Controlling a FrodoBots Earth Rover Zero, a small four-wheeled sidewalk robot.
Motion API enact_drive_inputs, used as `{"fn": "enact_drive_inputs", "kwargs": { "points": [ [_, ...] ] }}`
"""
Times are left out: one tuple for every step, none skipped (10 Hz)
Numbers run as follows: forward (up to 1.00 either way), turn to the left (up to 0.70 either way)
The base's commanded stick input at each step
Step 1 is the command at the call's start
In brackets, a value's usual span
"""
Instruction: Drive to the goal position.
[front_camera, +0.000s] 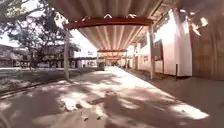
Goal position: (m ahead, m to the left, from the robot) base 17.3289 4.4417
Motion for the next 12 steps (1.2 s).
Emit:
{"fn": "enact_drive_inputs", "kwargs": {
  "points": [
    [0.70, 0.00],
    [0.70, 0.00],
    [0.70, 0.00],
    [0.70, 0.00],
    [0.70, 0.00],
    [0.70, 0.00],
    [0.70, 0.00],
    [0.70, 0.00],
    [0.70, 0.00],
    [0.70, 0.00],
    [0.70, 0.00],
    [0.70, 0.00]
  ]
}}
